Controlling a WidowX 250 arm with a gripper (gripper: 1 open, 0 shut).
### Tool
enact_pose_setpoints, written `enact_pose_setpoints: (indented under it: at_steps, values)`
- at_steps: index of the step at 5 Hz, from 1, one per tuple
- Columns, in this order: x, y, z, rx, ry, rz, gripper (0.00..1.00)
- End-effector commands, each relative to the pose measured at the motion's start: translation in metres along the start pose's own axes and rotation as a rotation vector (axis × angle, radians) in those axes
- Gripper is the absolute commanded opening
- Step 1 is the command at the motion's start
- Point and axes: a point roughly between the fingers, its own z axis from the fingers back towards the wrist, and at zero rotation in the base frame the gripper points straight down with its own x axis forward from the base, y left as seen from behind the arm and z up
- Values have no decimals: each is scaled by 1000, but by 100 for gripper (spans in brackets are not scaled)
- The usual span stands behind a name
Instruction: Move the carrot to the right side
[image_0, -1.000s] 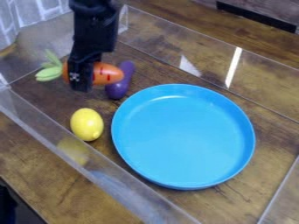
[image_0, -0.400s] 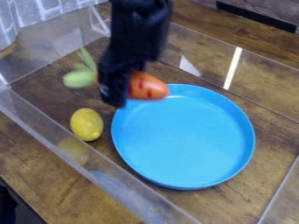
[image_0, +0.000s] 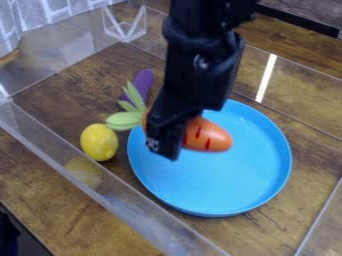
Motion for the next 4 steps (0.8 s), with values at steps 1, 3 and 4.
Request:
enact_pose_setpoints:
  at_steps: [1,3,4]
  values:
    - [-3,0,0,15,-8,-34,0]
    - [-19,11,-6,11,-15,-135,0]
    - [-26,20,-6,13,-22,-183,100]
